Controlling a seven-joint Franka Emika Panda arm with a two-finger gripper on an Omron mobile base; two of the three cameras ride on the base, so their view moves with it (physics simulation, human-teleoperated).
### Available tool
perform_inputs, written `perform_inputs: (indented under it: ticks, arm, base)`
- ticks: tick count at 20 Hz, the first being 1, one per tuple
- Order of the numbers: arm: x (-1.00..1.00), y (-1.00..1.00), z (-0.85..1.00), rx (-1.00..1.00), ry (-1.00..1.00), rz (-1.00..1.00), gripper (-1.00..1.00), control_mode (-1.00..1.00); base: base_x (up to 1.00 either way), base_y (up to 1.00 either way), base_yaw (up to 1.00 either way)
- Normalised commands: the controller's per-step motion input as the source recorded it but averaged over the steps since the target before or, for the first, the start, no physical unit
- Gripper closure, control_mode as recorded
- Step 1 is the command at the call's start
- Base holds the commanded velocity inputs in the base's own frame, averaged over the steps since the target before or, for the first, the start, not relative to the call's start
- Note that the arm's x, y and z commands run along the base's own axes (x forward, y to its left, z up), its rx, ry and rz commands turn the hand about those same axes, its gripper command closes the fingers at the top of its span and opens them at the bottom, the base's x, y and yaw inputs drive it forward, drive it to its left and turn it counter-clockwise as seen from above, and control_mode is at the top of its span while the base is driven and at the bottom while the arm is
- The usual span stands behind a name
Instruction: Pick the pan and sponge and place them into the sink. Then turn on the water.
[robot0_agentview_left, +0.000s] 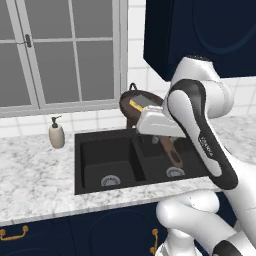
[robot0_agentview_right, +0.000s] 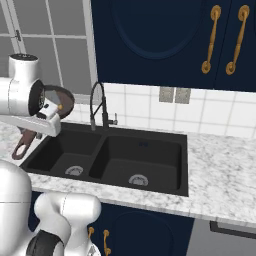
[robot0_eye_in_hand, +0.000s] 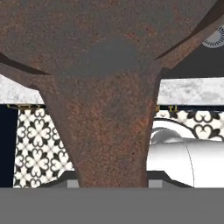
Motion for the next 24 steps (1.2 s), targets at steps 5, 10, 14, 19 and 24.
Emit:
perform_inputs:
  ticks: [5,10,14,19,24]
  arm:
    - [-0.47,-1.0,0.13,0.0,0.0,0.19,1.0,-1.0]
    - [-0.33,-1.0,-0.07,-0.01,0.0,0.14,1.0,-1.0]
    - [0.0,-1.0,-0.02,0.0,0.05,0.09,1.0,-1.0]
    - [0.06,-1.0,-0.16,0.0,0.01,0.07,1.0,-1.0]
    - [0.12,-1.0,-0.64,0.0,0.0,0.09,1.0,-1.0]
  base:
    - [0.0,0.0,0.0]
    - [0.0,0.0,0.0]
    - [0.0,0.0,0.0]
    - [0.0,0.0,0.0]
    - [0.0,0.0,0.0]
